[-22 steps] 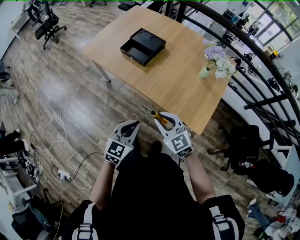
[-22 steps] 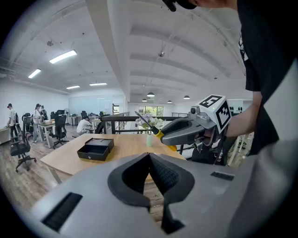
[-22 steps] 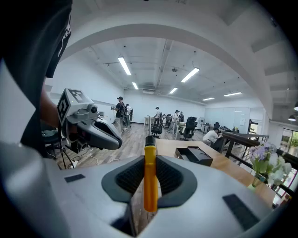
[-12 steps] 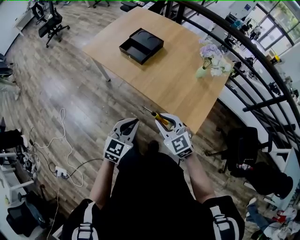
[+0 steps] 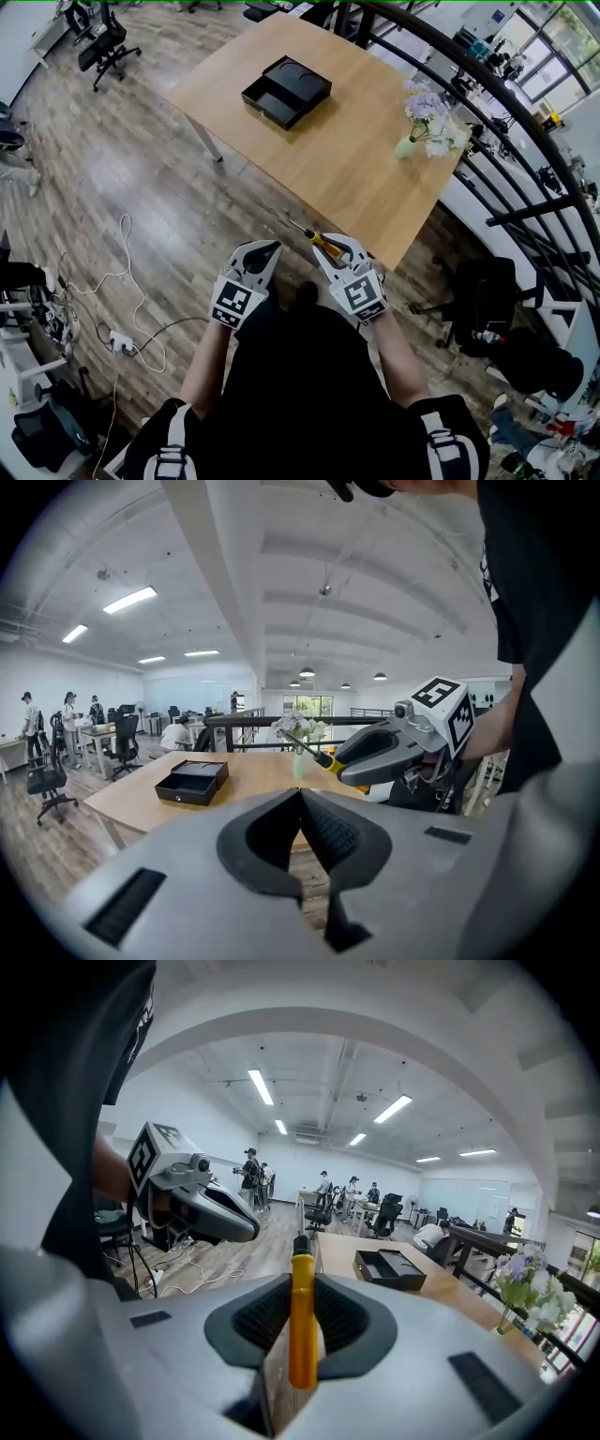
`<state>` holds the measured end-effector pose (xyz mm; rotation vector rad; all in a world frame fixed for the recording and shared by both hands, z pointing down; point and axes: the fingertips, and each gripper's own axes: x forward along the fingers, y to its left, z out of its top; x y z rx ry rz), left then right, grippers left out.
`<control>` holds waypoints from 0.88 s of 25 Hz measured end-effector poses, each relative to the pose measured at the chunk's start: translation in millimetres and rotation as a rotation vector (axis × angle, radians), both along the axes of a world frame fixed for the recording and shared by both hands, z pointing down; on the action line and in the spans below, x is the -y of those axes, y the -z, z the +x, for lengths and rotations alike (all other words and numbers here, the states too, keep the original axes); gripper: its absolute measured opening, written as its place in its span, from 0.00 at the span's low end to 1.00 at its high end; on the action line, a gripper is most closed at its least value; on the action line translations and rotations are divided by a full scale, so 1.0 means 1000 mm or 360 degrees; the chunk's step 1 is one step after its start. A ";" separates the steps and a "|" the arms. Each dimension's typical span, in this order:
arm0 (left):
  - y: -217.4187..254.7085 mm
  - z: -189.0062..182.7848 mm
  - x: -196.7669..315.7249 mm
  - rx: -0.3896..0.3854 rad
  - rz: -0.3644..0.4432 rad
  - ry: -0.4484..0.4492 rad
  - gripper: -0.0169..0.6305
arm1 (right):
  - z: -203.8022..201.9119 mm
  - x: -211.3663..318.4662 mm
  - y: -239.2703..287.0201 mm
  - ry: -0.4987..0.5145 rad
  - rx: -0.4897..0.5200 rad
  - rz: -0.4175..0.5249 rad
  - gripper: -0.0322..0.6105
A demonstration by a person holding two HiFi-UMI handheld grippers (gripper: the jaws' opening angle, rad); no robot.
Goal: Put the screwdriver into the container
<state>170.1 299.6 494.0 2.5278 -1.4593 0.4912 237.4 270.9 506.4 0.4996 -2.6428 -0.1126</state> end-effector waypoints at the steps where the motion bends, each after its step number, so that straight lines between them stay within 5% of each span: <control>1: 0.000 -0.003 0.003 0.0000 0.0001 -0.0004 0.06 | -0.002 0.003 0.000 0.0002 -0.0007 0.0010 0.19; 22: 0.001 -0.093 0.064 -0.0010 -0.0002 -0.0112 0.06 | -0.086 0.057 -0.004 -0.0151 -0.0042 -0.0079 0.19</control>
